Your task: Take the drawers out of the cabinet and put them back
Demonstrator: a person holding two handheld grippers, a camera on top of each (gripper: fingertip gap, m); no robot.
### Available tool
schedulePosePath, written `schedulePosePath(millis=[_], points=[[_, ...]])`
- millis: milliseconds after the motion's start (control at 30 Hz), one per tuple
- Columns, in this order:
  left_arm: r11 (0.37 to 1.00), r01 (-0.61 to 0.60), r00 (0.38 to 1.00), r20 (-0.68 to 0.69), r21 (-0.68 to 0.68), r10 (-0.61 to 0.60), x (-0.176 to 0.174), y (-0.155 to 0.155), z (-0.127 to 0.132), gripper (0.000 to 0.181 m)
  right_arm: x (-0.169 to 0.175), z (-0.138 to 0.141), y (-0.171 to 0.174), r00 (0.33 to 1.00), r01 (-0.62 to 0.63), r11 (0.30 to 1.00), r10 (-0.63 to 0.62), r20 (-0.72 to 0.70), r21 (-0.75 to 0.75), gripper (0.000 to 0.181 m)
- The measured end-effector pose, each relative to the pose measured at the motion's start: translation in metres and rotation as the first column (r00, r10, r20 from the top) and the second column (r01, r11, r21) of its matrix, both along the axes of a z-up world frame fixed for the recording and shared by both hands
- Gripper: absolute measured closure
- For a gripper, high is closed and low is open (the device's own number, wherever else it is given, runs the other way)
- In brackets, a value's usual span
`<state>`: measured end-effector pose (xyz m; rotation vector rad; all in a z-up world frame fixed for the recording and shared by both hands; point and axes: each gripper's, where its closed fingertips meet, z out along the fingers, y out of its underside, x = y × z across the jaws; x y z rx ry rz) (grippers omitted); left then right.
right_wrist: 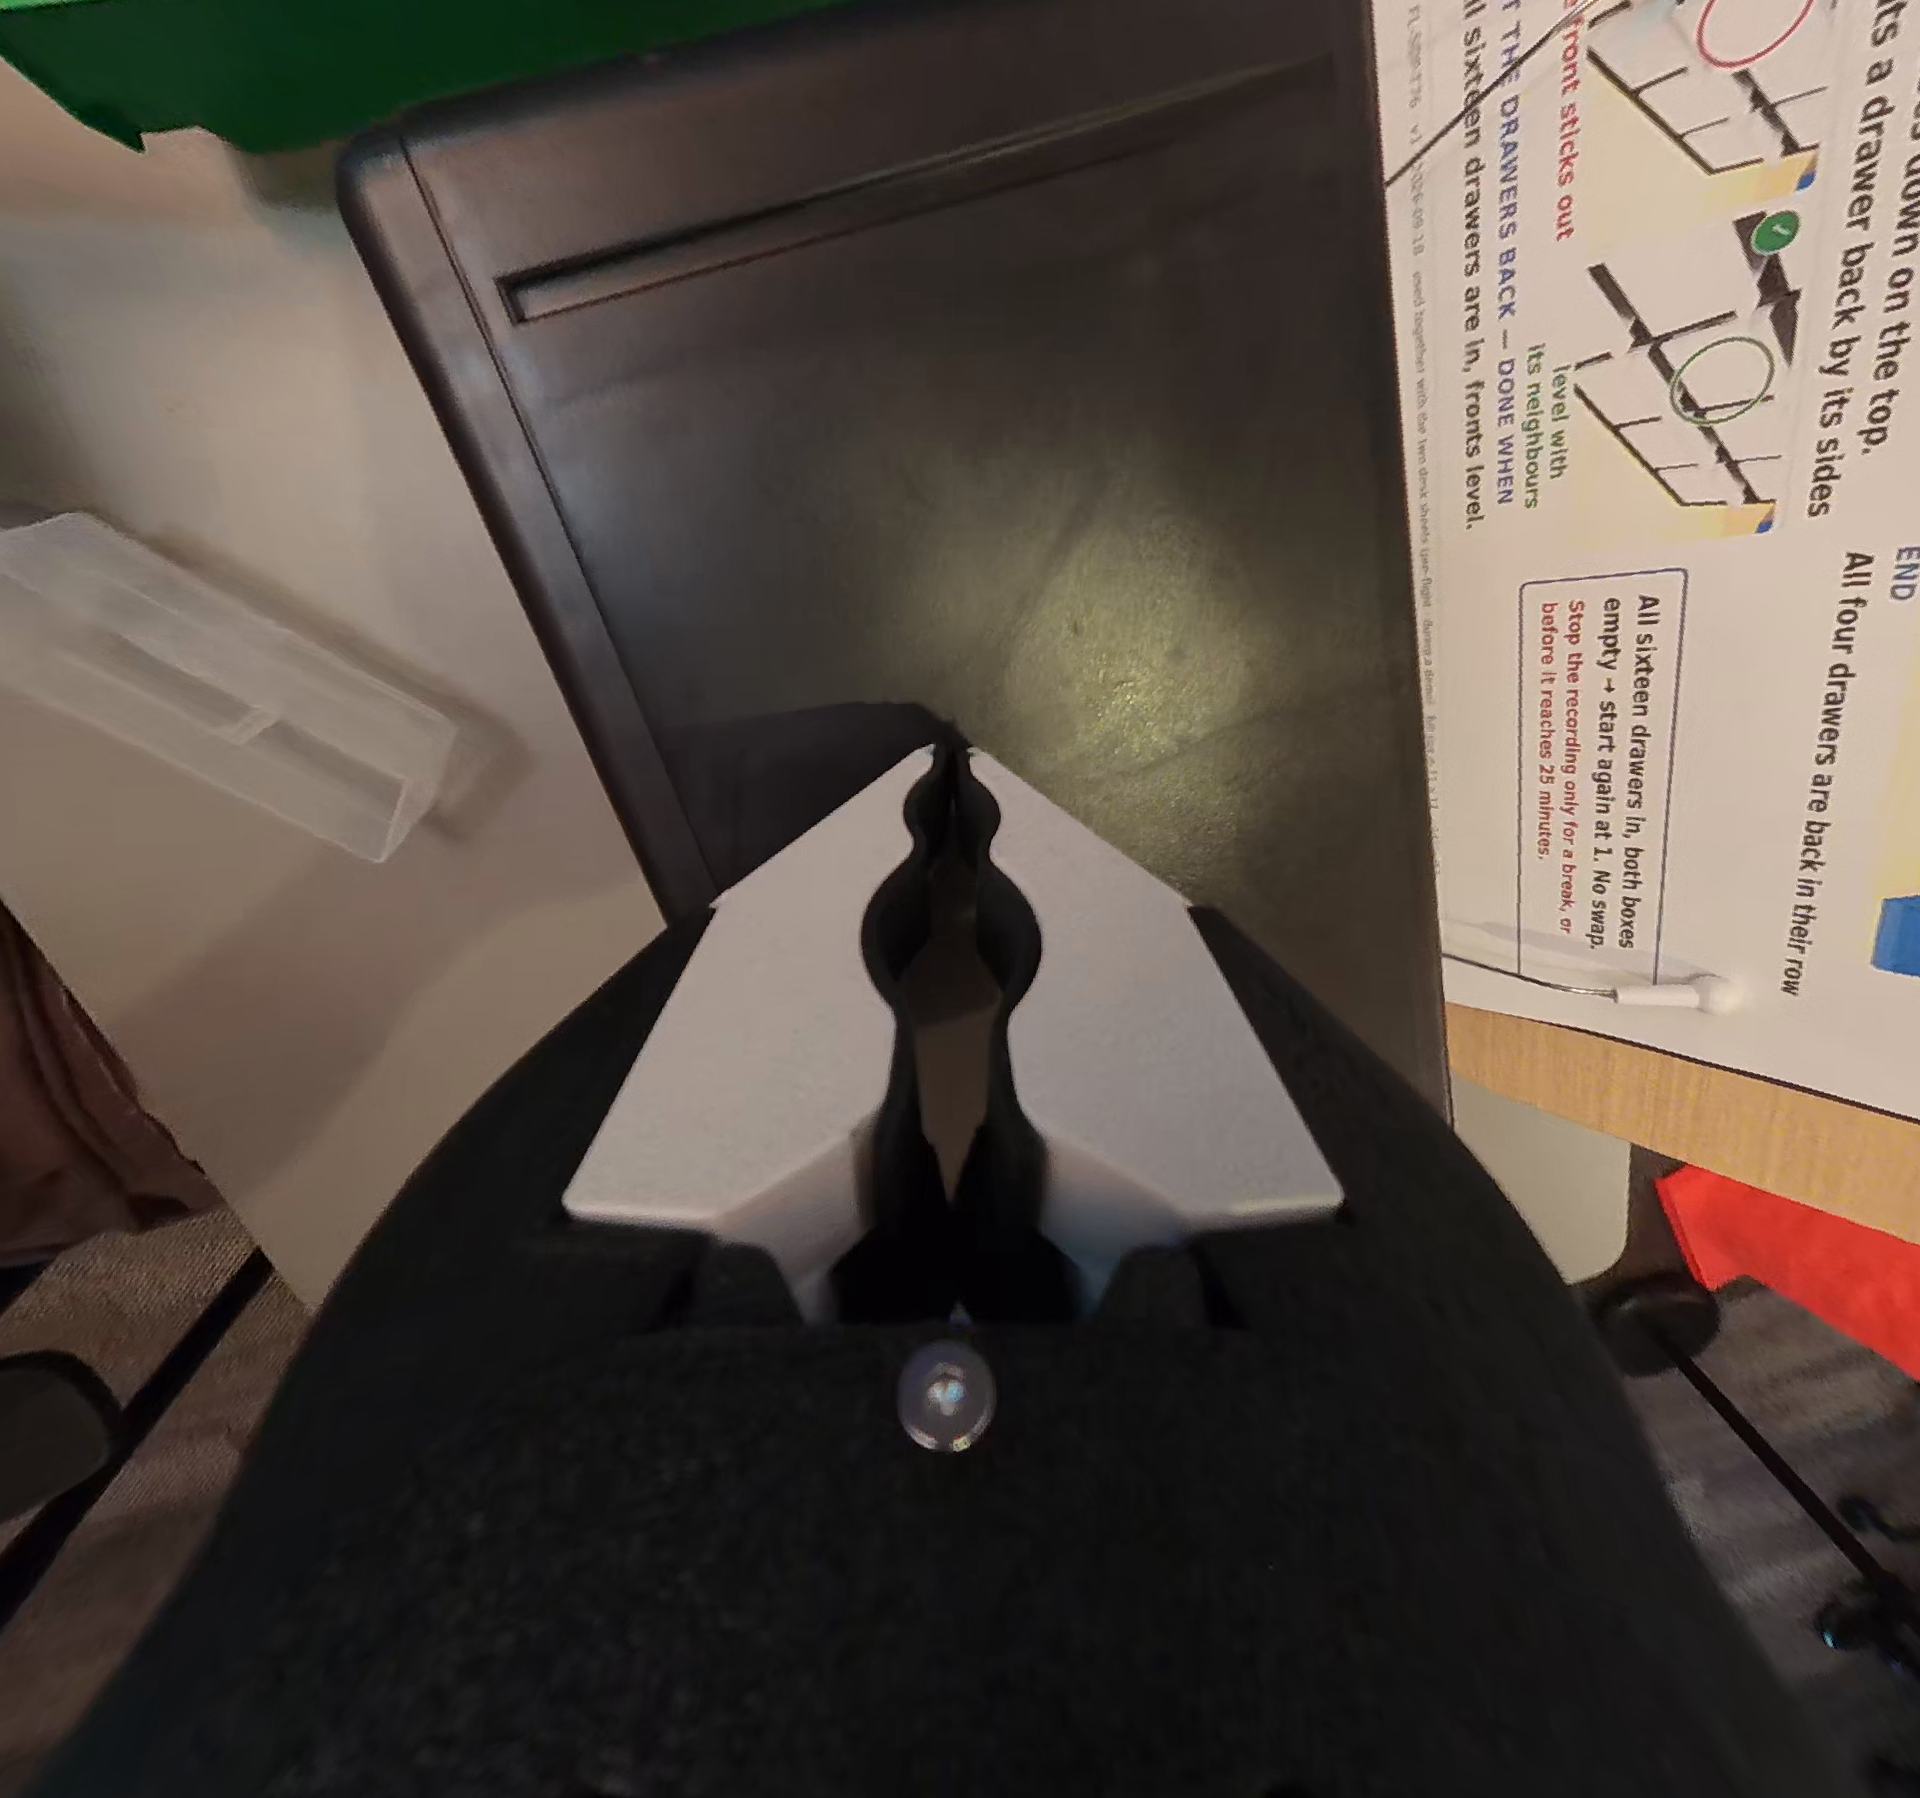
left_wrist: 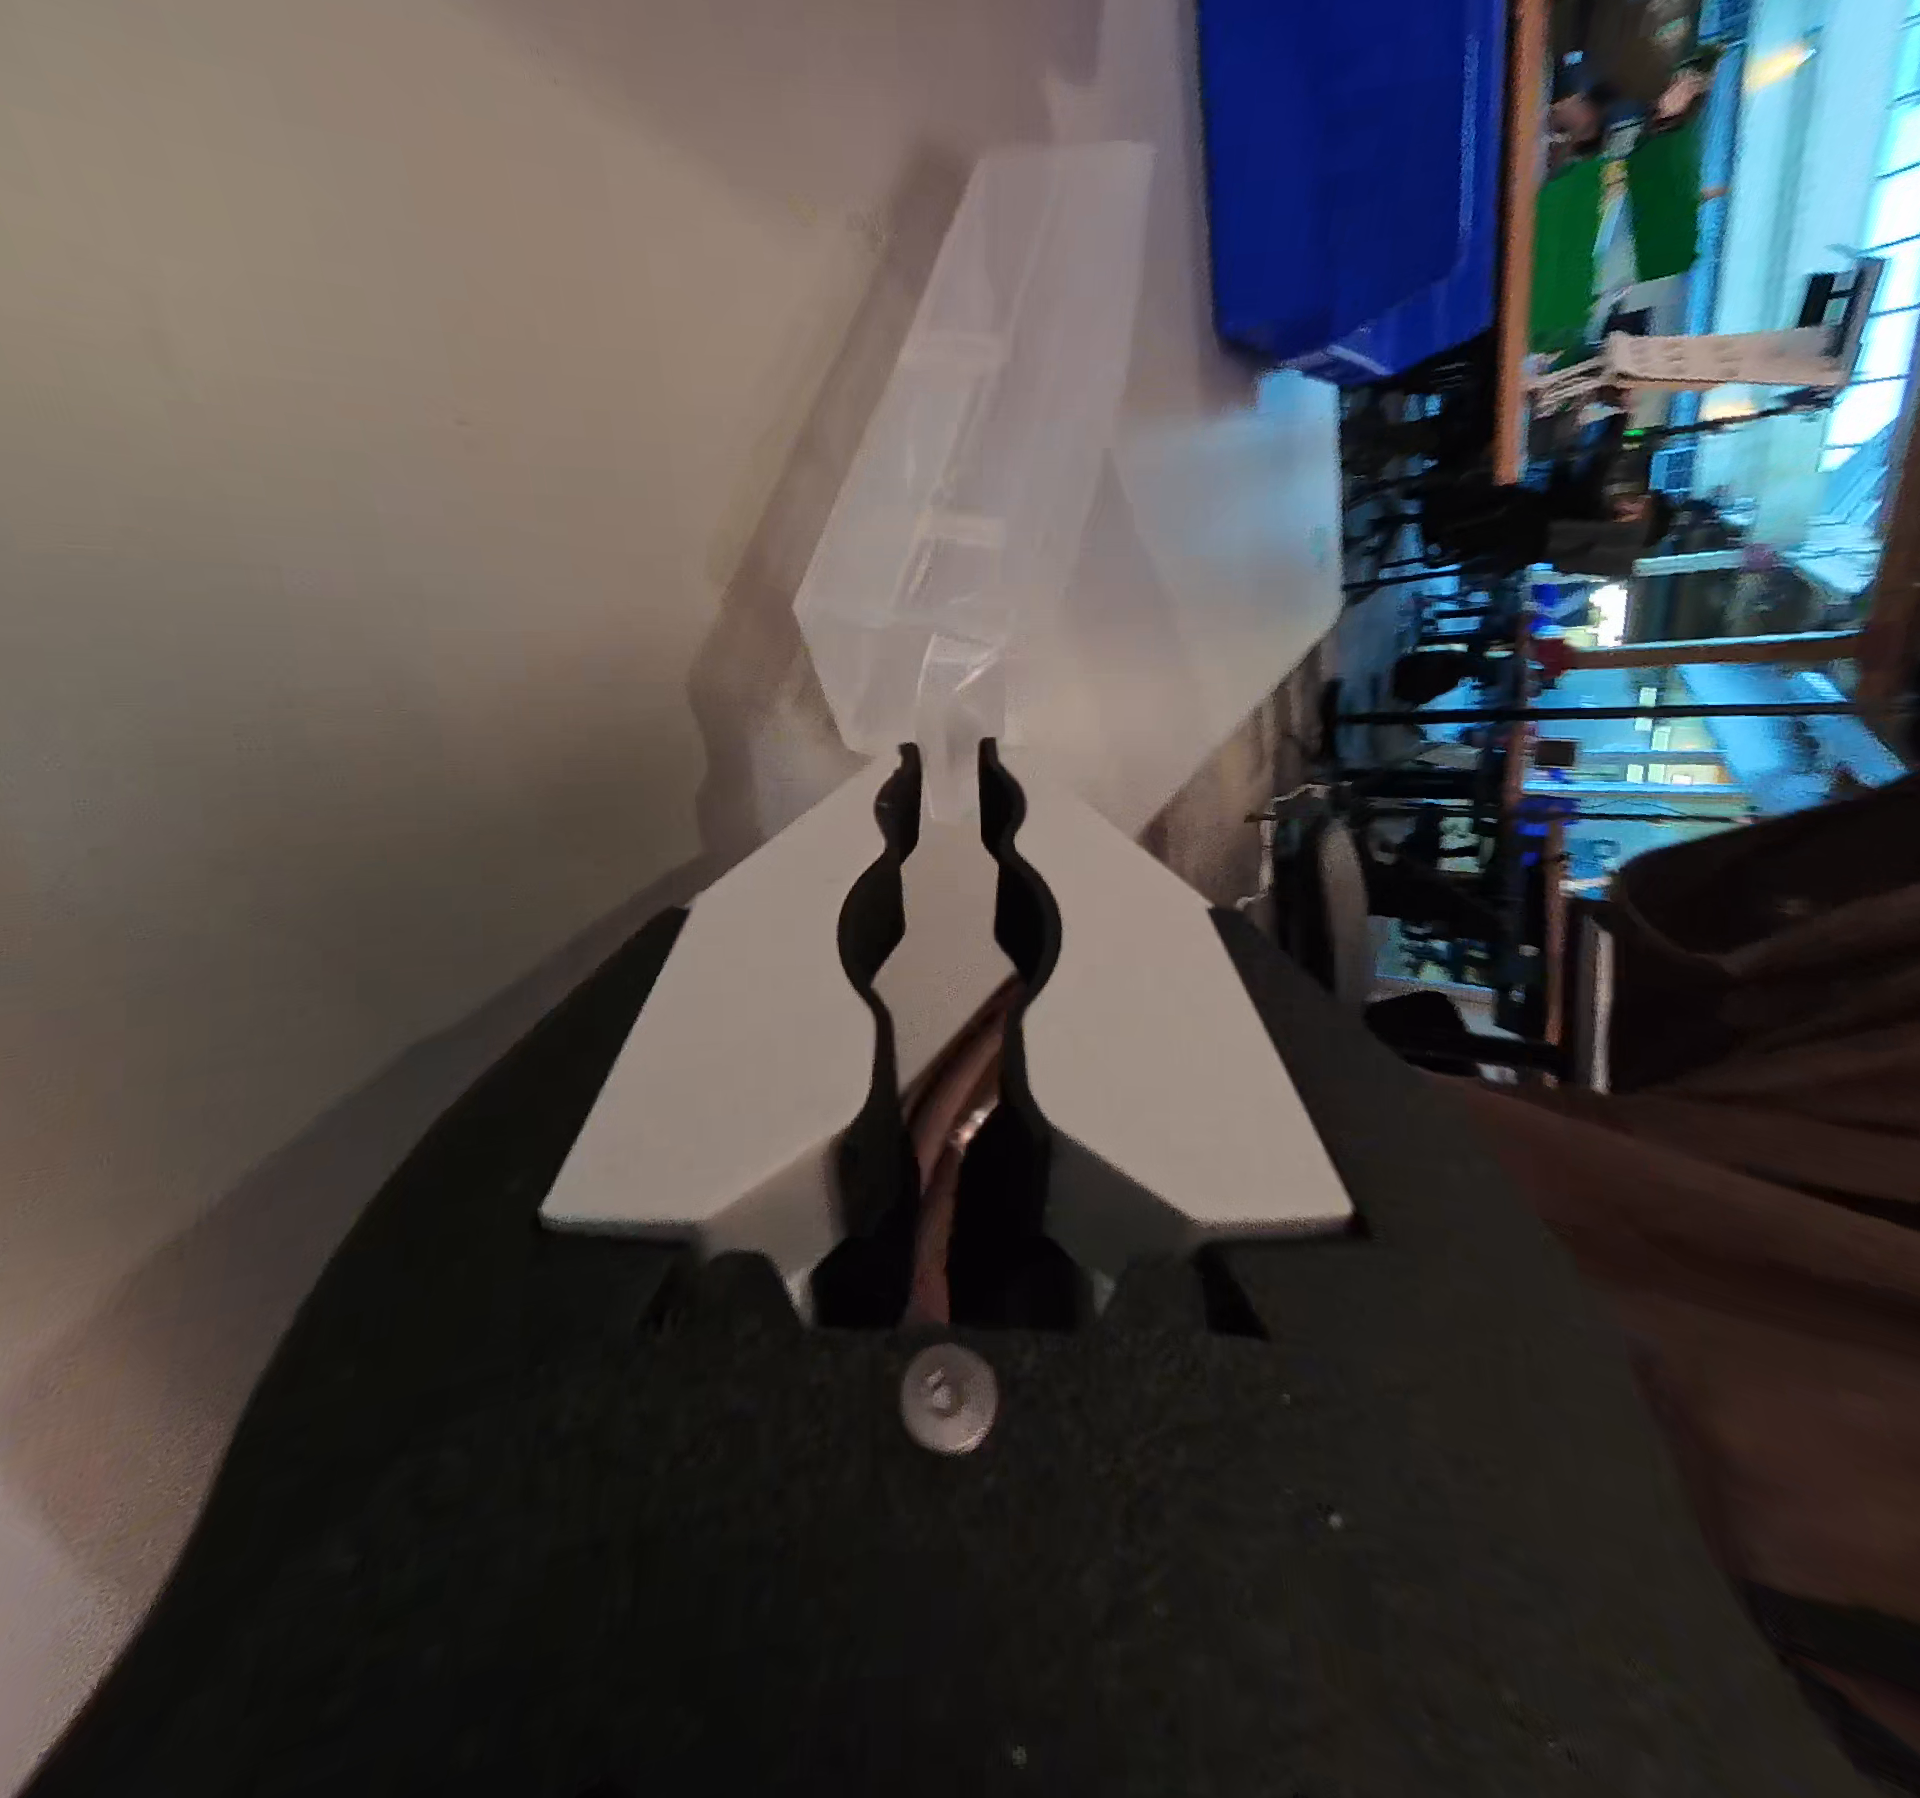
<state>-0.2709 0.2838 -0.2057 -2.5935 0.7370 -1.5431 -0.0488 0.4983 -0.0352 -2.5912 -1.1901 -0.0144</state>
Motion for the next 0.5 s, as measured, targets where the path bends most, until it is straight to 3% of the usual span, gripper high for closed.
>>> schedulePosePath(millis=[200,333,433,467,500], points=[[0.998,0.016,0.998,-0.066,0.059,-0.012,0.01,0.013,-0.009,0.17,-0.001,0.0,0.001,0.999,-0.023,0.999,0.024,-0.026,0.036,0.181],[1.0,-0.017,1.0,-0.001,-0.015,0.017,0.015,0.017,0.002,0.16,-0.003,0.002,0.003,0.996,-0.094,0.989,0.094,0.012,0.116,0.181],[0.997,-0.033,0.999,-0.025,0.07,0.035,0.002,0.028,0.0,0.145,-0.012,0.005,0.001,0.989,-0.144,0.961,0.132,0.065,0.235,0.181],[0.992,-0.047,0.999,-0.017,0.12,0.049,-0.003,0.032,0.002,0.135,-0.027,0.01,-0.005,0.984,-0.18,0.937,0.176,0.04,0.301,0.174],[0.98,-0.064,0.998,0.018,0.188,0.062,-0.007,0.034,0.009,0.126,-0.047,0.013,-0.021,0.967,-0.242,0.911,0.255,0.005,0.334,0.15]])
